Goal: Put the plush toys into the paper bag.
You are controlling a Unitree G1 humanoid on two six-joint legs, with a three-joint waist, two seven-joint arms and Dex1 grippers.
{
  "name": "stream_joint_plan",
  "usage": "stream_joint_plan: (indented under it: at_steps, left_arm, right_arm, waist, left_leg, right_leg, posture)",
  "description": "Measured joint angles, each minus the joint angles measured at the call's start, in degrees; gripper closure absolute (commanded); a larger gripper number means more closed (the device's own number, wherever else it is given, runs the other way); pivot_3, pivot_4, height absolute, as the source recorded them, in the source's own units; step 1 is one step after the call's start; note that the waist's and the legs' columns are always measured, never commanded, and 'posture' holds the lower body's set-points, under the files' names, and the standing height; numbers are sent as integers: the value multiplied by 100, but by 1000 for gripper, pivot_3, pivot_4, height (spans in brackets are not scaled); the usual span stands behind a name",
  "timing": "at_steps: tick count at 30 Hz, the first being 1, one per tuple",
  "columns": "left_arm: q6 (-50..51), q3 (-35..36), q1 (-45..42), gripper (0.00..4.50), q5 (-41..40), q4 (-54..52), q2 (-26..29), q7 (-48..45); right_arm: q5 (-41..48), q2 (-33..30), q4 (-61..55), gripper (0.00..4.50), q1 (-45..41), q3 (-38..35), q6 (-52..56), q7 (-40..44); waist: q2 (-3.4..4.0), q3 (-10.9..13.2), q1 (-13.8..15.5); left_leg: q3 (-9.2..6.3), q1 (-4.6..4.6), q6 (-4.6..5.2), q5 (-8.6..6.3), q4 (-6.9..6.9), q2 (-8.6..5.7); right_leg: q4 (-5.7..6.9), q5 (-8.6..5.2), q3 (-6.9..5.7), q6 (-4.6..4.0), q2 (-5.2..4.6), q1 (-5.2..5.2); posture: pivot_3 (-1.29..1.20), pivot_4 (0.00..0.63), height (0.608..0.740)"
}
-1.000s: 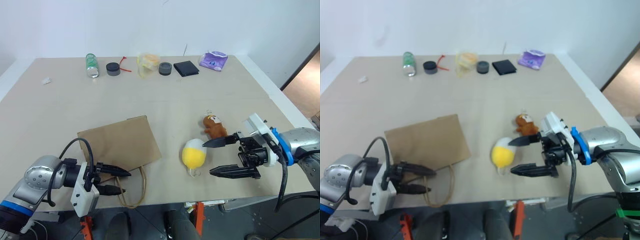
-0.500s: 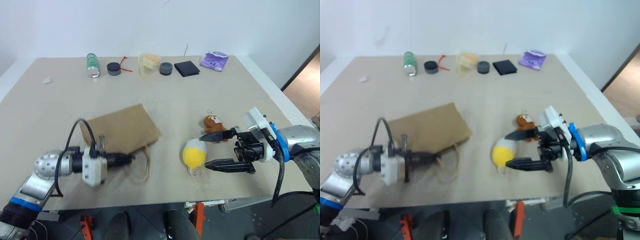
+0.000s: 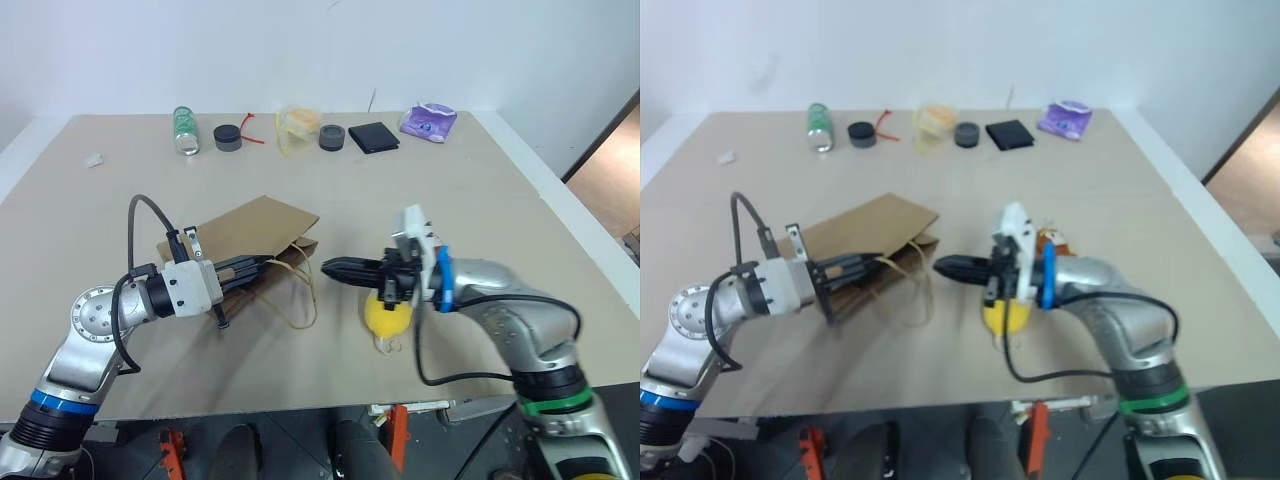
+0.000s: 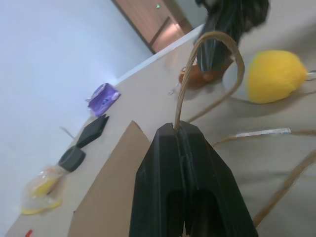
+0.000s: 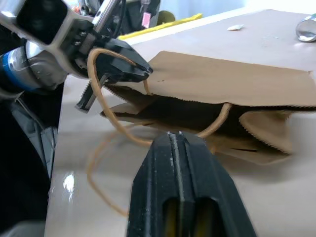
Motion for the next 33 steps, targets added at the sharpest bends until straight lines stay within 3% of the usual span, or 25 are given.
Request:
stream_joint_plan:
  at_steps: [14,28,33]
  left_arm:
    - [183,98,79,4500,87,-297,-247,143]
    - [371,1029,-367,4500,485,-290,-891,1615]
    - [405,1071,-485,4500,568,-292,-967,1883]
  right_arm:
    - [-1261,2155,2337,4446,-592,509,-1045,-1166]
    - [-2151,2245,2549,4446,-537,880,-563,-1647]
    - [-2182,2254,2541,4446,-538,886,-553,-1626]
  waist:
    - [-3,-2,-2]
    - [-26,-21,3]
    - [-26,-22,3]
  left_leg:
    - [-1,1,3,2,-3,3]
    - [-4,5,4,3,-3,4]
    - [-5,6,4,3,-4,4]
  right_leg:
    - [1,6,0,-4,6,-1]
    - [1,8,-1,-4,8,5]
    - [1,8,-1,-4,9,5]
  posture:
    - [0,150,740]
    - [0,150,740]
    - [0,150,740]
